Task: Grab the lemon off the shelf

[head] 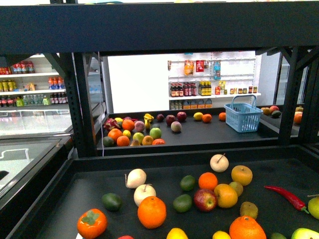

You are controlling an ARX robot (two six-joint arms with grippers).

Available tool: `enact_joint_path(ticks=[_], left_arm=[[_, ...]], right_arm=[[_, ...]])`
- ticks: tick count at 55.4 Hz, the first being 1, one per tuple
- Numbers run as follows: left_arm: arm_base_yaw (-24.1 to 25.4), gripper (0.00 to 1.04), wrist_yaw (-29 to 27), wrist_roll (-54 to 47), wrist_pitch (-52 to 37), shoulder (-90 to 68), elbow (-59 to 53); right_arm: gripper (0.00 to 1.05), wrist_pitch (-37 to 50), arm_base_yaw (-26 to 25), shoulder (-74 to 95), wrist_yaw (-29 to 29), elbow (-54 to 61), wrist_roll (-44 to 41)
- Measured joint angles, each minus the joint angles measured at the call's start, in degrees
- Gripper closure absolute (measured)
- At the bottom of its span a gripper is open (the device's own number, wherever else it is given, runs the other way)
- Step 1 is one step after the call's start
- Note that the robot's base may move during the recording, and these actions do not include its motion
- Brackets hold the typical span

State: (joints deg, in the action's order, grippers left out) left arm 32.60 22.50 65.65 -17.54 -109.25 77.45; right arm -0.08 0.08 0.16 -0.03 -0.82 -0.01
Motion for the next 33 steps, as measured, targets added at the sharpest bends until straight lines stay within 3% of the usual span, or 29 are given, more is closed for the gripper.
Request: enact_joint_path(ticks=[20,33], left_arm=[[-2.4,0.89,6.1,-12.5,1.0,8.3,-8.6],[-8.2,0.91,11.8,-17.2,4.2,16.7,-12.7]], right_arm=[[0.07,0.0,0.0,0.0,0.0,0.0,0.0],[0.07,0.0,0.0,0.0,0.0,0.0,0.0]])
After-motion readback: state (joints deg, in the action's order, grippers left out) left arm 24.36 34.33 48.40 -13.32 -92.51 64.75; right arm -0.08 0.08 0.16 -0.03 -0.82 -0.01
